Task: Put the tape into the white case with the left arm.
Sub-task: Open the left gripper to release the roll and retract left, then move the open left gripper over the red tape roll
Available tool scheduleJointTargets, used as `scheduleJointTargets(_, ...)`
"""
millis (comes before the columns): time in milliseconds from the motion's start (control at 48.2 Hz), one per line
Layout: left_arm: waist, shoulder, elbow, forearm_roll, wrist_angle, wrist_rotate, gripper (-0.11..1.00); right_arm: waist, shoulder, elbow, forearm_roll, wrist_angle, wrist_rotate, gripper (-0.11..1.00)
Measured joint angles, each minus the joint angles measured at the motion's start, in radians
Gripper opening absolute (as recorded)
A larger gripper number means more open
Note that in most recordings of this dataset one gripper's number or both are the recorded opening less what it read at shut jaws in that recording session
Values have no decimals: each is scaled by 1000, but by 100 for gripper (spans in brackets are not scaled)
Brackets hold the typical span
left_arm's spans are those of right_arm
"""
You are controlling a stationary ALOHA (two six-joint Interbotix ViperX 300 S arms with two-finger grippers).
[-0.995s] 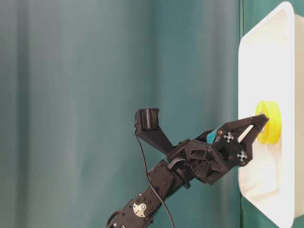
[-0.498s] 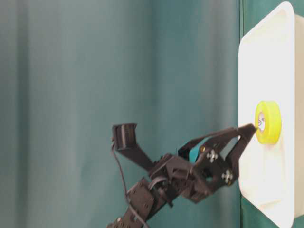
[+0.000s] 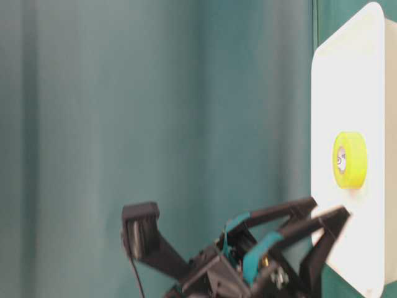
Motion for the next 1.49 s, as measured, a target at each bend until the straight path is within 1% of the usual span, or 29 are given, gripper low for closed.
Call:
scheduleJointTargets(166,-58,-48,61,2,-11,0,88,0,-2,0,0,0,2,97)
scheduleJointTargets(311,-84,-89,124,2,-44,0,88,0,-2,0,0,0,2,97)
scheduleJointTargets(539,-112,-173,233,2,-141,0,88,0,0,0,0,0,2,97)
scheduleJointTargets(850,-153,-299,330,2,-262,0,88,0,0,0,0,0,2,97)
scheduleJointTargets(1182,-187,-408,402,0,-385,-2,88,0,-2,0,0,0,2,97)
scheduleJointTargets(1348,-189,-419,413,2,-396,-8,88,0,-2,0,0,0,2,97)
scheduleJointTargets(1493,-187,-413,413,0,-396,-32,88,0,-2,0,2,0,2,97)
